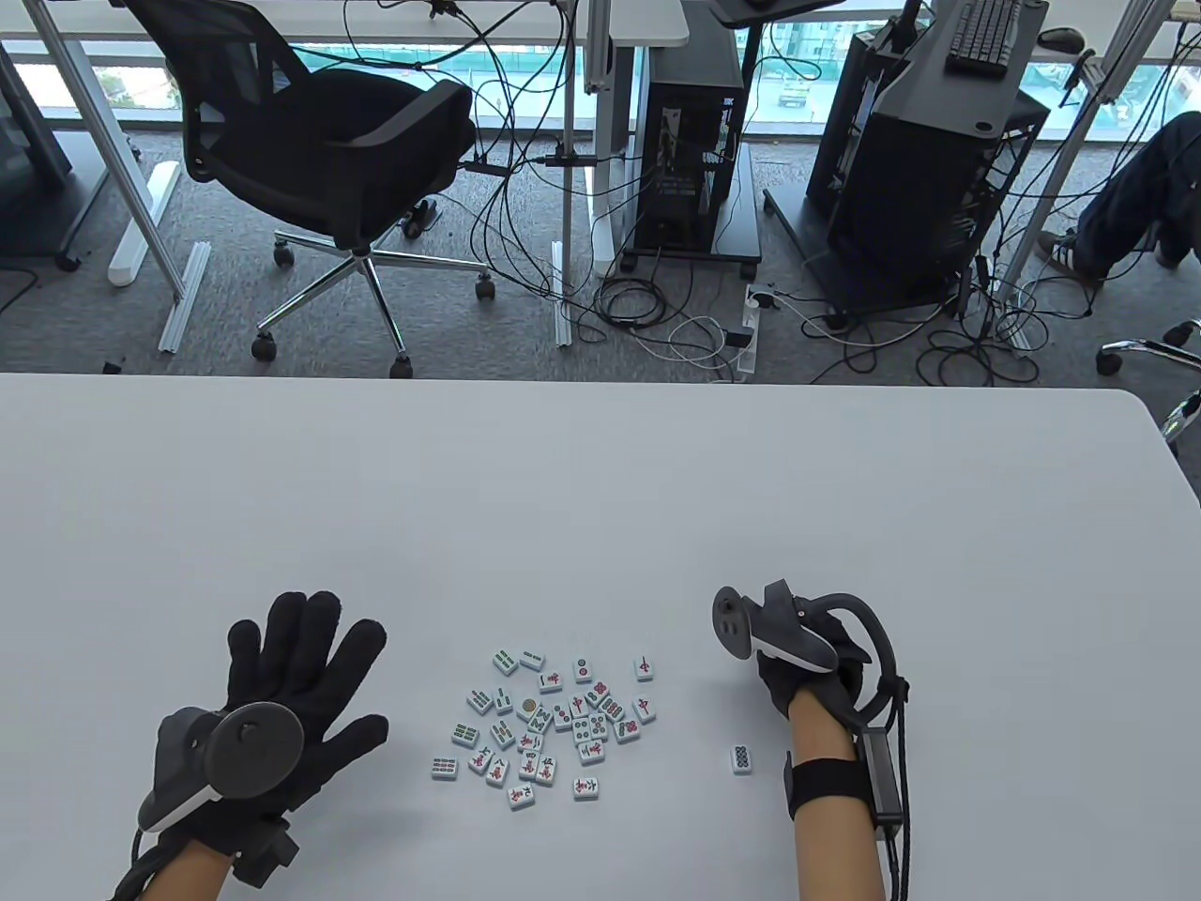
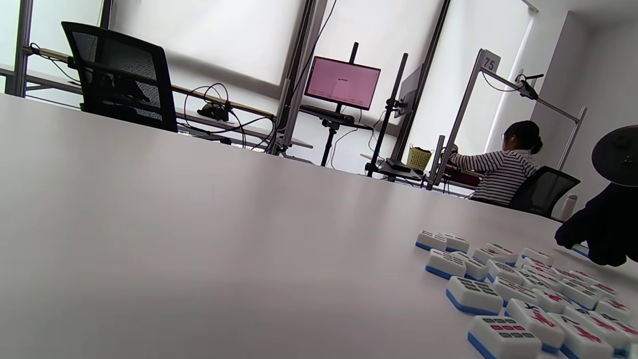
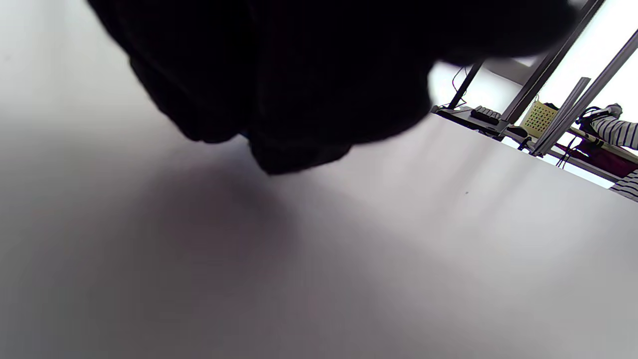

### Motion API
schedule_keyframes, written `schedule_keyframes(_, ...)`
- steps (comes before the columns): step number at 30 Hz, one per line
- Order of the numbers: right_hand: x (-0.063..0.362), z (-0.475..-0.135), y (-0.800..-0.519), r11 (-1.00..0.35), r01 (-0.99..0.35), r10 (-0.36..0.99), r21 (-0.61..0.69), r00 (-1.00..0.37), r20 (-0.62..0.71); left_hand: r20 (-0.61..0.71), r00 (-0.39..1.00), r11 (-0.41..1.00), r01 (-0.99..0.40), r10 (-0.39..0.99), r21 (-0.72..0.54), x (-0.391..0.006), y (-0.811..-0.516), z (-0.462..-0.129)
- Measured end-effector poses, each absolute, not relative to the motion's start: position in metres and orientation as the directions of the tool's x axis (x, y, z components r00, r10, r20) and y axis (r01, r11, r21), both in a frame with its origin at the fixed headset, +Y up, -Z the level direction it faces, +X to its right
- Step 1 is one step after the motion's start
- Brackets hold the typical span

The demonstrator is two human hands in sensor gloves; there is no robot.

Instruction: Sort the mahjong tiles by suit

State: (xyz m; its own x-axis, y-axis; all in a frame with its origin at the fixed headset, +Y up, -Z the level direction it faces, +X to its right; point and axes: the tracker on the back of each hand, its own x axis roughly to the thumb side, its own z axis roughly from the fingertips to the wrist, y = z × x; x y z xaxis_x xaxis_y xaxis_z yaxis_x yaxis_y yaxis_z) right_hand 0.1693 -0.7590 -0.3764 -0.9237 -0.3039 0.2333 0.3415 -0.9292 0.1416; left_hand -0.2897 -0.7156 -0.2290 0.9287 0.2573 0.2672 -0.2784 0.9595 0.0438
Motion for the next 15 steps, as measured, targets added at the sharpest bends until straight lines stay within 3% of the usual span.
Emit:
schedule_keyframes(4,0.167,-0.376,-0.765,-0.934,0.325,-0.284,0.148,-0.927,0.244,0.263,0.932,0.963,-0.266,0.248,0.036,-0.289,-0.718,-0.230)
schedule_keyframes(15,0.155,-0.370,-0.758,-0.881,0.450,-0.408,0.143,-0.878,0.249,0.258,0.934,0.965,-0.261,0.247,0.020,-0.288,-0.720,-0.232)
